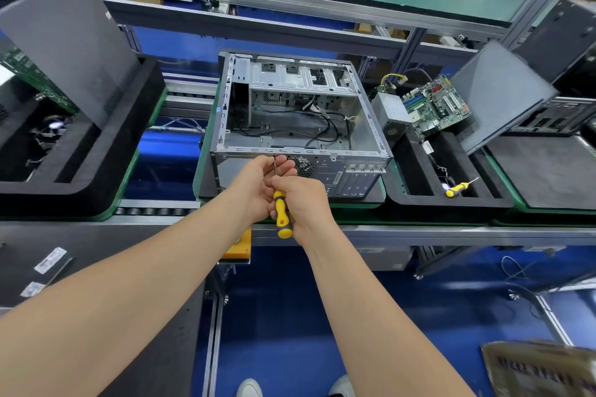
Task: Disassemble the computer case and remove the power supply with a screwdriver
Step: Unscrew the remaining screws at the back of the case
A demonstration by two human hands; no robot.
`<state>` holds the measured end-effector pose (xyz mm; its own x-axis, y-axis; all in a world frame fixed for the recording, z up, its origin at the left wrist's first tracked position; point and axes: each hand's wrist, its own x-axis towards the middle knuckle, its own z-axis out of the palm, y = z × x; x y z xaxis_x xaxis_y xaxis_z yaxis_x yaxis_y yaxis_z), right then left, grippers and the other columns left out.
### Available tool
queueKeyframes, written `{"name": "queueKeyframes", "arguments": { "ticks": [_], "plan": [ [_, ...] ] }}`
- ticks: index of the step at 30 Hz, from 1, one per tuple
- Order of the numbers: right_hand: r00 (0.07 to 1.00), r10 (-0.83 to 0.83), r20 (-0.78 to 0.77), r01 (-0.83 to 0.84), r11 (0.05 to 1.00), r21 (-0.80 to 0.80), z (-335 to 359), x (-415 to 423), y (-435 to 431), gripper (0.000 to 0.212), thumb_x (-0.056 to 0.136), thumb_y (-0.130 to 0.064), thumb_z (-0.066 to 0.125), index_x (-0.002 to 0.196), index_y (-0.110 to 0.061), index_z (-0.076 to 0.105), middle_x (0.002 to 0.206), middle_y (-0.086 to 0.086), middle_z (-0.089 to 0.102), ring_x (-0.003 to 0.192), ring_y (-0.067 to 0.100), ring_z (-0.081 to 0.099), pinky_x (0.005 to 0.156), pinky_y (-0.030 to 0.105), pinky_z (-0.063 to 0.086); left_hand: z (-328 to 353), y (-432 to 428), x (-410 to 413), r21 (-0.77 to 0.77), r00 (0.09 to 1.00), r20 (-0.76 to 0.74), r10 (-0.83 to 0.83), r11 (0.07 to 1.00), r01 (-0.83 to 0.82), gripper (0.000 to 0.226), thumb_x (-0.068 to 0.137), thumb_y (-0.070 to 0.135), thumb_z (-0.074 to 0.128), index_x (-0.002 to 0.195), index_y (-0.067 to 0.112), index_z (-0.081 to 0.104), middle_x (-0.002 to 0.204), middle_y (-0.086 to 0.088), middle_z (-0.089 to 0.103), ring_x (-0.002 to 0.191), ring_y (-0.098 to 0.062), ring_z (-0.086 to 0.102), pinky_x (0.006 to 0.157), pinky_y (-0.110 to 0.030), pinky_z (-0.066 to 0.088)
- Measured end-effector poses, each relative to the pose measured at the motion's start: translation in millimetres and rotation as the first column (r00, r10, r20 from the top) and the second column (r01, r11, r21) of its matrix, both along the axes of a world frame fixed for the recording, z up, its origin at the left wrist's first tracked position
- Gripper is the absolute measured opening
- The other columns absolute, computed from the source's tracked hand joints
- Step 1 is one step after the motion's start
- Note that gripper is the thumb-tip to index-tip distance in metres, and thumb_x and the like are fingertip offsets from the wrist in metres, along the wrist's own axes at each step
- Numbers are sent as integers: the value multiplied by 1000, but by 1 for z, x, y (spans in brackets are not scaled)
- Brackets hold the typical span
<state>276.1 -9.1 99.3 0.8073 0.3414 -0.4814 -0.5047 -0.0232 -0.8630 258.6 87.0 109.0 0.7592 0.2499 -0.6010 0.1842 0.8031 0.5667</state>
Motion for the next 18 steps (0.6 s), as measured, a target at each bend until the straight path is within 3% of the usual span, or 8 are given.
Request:
{"name": "queueKeyframes", "arguments": {
  "ticks": [6,9,10,12,14,16,18],
  "plan": [
    [994,-1,110,9,997,-75,-1,2,-1,12,91,-10,72,88,2,76,71,14,62,60,26,60,51,31,52,-2,0,1,-41,1000,24,-12,999,13,29,106,25,43,96,13,68,87,-1,78,77,-15,75,93,-33,54],
    [994,14,109,-8,998,-62,0,3,-3,10,91,-8,72,82,-5,74,70,14,61,54,22,57,48,28,50,3,1,-2,-69,1000,-11,-28,997,27,27,104,25,48,96,10,69,88,-4,77,78,-18,75,72,-30,61],
    [994,21,108,-14,998,-62,0,3,-3,10,91,-8,72,82,-4,74,70,15,60,52,21,57,47,28,50,4,2,-3,-80,1000,-17,-20,997,18,25,103,23,50,94,9,68,88,-6,77,80,-19,74,73,-30,60],
    [994,29,102,-23,998,-61,1,4,-5,10,92,-8,72,87,0,75,72,16,61,51,20,57,47,28,51,7,4,-3,-96,1000,-16,13,995,-14,21,102,20,53,93,6,66,90,-9,75,86,-21,71,93,-31,57],
    [995,33,94,-28,998,-59,1,4,-6,13,91,-9,72,94,3,76,74,16,63,53,20,58,49,28,52,9,4,-2,-87,999,-16,30,996,-31,18,102,17,54,95,5,65,92,-10,73,91,-21,69,104,-31,51],
    [997,46,67,-43,998,-44,3,4,-7,13,92,-10,72,97,1,77,75,15,65,54,19,59,49,28,51,9,3,0,-27,1000,-19,6,1000,-6,16,103,18,54,99,6,64,92,-6,72,89,-17,68,94,-26,52],
    [997,76,-19,-76,997,11,6,4,-7,13,93,-12,69,98,-2,75,71,10,64,51,17,58,46,26,49,7,0,1,35,999,-40,-25,999,27,19,103,21,55,94,8,66,87,-1,72,80,-12,64,69,-21,48]
  ]
}}
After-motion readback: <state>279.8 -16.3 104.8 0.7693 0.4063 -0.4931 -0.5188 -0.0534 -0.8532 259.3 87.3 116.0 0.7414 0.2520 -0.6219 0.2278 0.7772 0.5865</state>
